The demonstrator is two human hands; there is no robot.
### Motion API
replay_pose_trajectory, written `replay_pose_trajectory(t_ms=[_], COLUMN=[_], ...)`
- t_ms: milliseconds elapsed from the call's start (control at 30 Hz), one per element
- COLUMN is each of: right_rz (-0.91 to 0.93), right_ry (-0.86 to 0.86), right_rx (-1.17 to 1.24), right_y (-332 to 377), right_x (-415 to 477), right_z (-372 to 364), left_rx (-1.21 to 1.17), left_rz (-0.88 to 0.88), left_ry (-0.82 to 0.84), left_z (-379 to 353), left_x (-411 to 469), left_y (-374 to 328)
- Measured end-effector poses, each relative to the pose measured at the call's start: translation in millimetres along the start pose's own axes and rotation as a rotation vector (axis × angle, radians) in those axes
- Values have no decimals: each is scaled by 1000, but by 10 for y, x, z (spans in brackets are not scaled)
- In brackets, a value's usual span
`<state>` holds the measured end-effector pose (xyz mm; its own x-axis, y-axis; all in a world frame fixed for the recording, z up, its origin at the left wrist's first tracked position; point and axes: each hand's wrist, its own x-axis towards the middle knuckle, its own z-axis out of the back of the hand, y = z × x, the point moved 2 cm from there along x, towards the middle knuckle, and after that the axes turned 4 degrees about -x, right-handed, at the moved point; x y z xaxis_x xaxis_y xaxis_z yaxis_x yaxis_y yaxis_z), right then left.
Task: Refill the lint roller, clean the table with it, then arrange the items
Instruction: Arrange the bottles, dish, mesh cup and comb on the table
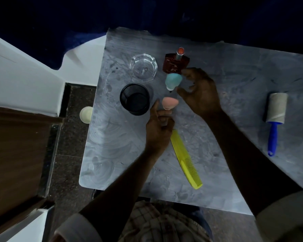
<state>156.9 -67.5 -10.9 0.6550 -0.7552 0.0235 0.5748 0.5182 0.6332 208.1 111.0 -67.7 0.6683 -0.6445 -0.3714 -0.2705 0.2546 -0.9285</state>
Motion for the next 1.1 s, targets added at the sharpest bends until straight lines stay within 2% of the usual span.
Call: replay_pose_trajectory(t_ms=[167, 733, 1100], right_rz=[34, 58, 48], right_ry=[83, 112, 90], right_rx=[-7, 67, 98], right_y=[-13, -176, -159], right_x=[106, -26, -106], right_z=[-169, -243, -270], left_rx=[-38, -93, 243], left_rz=[12, 45, -76], left_ry=[-9, 9, -104], left_z=[-13, -54, -169], left_x=[5, 90, 240], left_y=[-44, -67, -47])
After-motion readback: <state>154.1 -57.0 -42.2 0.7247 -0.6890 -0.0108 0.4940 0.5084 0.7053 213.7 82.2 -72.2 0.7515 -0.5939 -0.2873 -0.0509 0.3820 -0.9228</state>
